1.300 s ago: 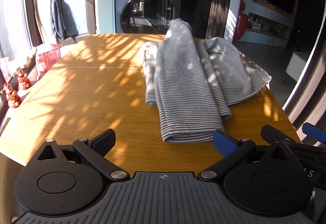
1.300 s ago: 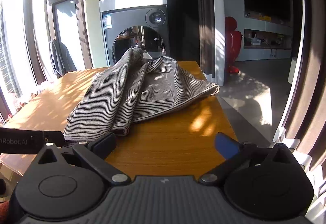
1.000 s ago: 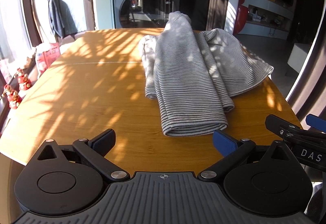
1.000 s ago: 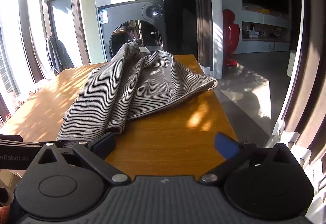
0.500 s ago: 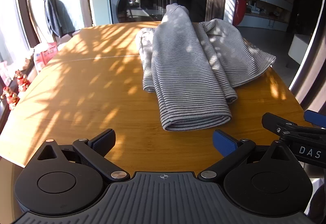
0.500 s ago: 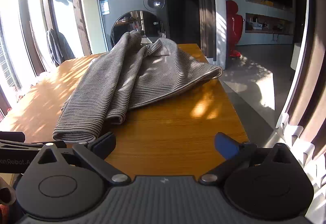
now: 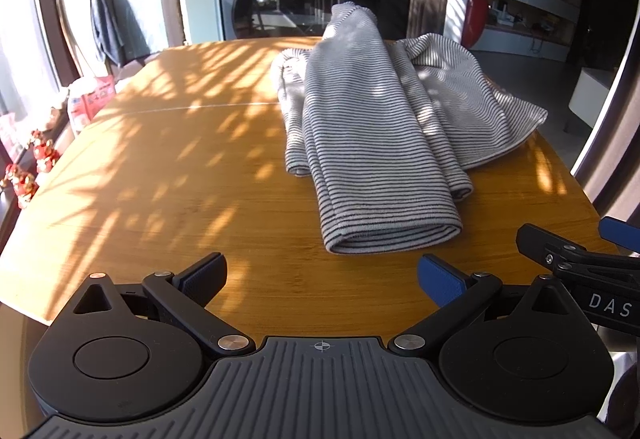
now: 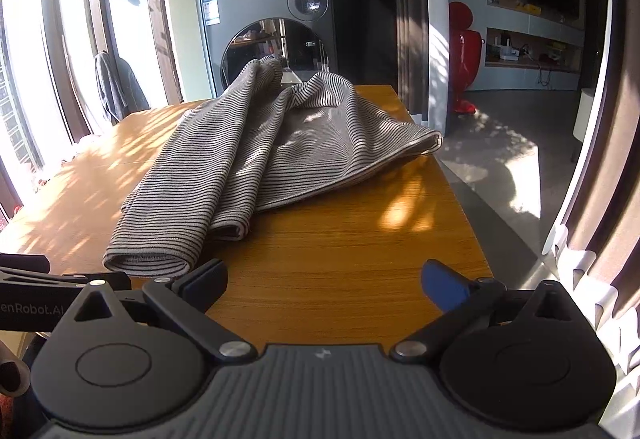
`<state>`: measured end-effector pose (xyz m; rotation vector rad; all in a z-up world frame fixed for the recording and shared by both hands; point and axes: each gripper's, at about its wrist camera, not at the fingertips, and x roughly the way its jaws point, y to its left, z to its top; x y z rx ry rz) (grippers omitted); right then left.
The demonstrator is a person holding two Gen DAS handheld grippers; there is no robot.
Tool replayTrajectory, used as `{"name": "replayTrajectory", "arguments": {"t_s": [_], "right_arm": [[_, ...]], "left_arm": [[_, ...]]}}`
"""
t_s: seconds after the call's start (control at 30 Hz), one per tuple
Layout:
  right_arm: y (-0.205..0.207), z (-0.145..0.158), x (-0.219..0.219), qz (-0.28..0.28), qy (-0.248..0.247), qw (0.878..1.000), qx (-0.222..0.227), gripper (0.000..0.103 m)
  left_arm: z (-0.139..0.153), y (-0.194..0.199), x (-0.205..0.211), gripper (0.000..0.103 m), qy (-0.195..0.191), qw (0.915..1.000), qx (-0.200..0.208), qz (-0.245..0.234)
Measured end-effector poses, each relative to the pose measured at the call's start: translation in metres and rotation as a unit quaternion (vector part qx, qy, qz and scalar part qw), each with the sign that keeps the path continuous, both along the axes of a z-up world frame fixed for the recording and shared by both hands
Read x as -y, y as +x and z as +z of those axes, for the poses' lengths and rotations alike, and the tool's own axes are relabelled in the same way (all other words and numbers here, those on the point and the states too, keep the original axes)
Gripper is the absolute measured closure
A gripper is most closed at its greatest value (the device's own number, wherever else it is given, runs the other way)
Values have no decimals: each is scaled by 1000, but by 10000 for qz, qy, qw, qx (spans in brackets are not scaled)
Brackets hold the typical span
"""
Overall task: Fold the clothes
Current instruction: 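Approach the crumpled striped shirt with both grippers open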
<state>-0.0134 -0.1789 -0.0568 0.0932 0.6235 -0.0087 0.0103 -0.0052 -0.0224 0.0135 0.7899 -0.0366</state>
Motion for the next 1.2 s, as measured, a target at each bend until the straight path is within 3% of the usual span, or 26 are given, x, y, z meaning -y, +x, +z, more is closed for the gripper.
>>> {"name": "replayTrajectory", "arguments": {"t_s": [1.2], "right_arm": [[3, -5, 2, 77, 69, 9998, -184, 0]], "left_arm": [[1, 2, -2, 0, -58, 10000, 10, 37]]}}
